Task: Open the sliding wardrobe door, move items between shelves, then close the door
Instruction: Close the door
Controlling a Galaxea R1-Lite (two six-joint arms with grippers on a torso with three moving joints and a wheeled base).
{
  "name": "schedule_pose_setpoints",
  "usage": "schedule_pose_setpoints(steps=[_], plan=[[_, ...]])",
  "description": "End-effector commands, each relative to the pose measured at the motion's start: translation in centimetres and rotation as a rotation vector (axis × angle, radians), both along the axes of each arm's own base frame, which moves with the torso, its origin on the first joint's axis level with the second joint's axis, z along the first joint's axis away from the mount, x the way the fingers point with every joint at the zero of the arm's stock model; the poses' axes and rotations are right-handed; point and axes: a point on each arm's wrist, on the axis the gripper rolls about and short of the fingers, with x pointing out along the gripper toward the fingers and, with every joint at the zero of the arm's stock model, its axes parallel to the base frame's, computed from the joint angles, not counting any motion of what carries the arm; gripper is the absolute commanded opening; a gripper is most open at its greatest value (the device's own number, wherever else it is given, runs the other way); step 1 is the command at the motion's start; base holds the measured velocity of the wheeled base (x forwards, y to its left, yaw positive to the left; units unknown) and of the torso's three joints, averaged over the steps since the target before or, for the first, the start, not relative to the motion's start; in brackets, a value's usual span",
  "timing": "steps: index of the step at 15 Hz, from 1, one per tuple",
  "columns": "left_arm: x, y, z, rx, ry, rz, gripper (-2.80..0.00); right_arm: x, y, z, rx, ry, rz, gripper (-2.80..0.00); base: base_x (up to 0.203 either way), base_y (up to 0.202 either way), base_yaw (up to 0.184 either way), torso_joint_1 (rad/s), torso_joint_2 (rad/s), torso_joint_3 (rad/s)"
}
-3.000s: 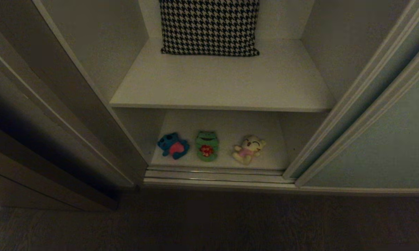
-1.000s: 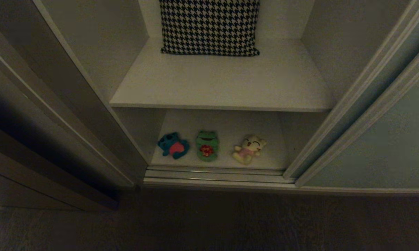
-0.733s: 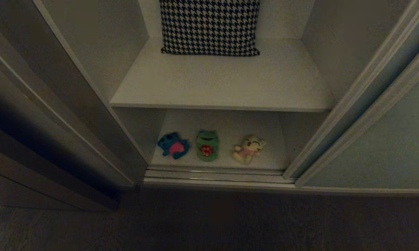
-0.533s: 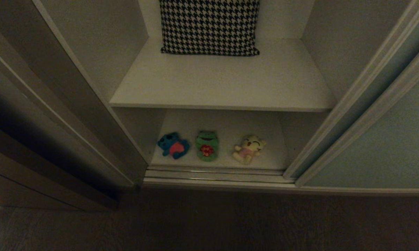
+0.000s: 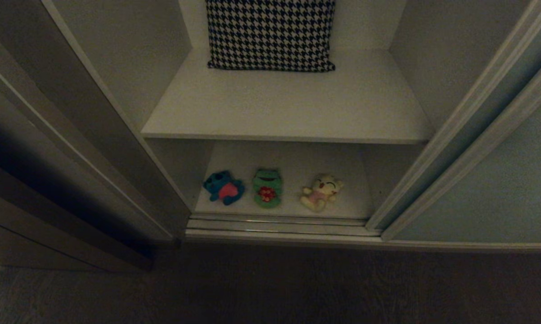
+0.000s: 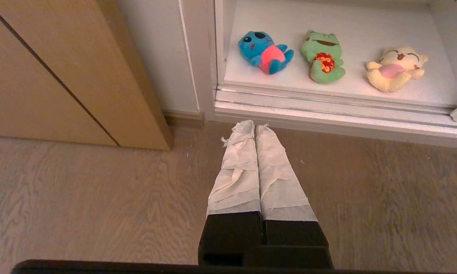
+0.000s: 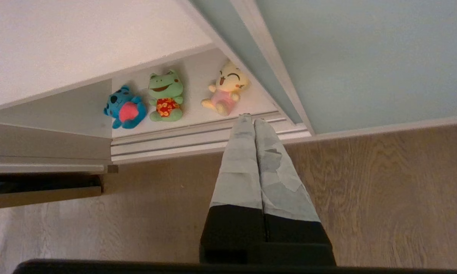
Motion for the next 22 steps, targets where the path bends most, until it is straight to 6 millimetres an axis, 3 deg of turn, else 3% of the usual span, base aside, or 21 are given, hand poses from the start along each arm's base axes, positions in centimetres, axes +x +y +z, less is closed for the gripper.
schedule_pose_setpoints(steps=[1,7,22], plan=[[0.0,0.0,0.0,0.000,-0.001,0.001,-2.80,2.0,-0.4,-0.7,0.011,0.027,0.013,-2.80,0.000,0.000,0.000,0.000,0.00,0.000],[0.0,0.0,0.0,-0.001,0.000,0.001,-2.80,4.8,-1.1,-0.9,-0.016,-0.045,0.009,-2.80,0.000,0.000,0.000,0.000,0.00,0.000],[0.0,0.0,0.0,-0.001,0.001,0.001,-2.80,7.3,-2.0,-1.2,-0.054,-0.119,-0.043,-2.80,0.000,0.000,0.000,0.000,0.00,0.000]])
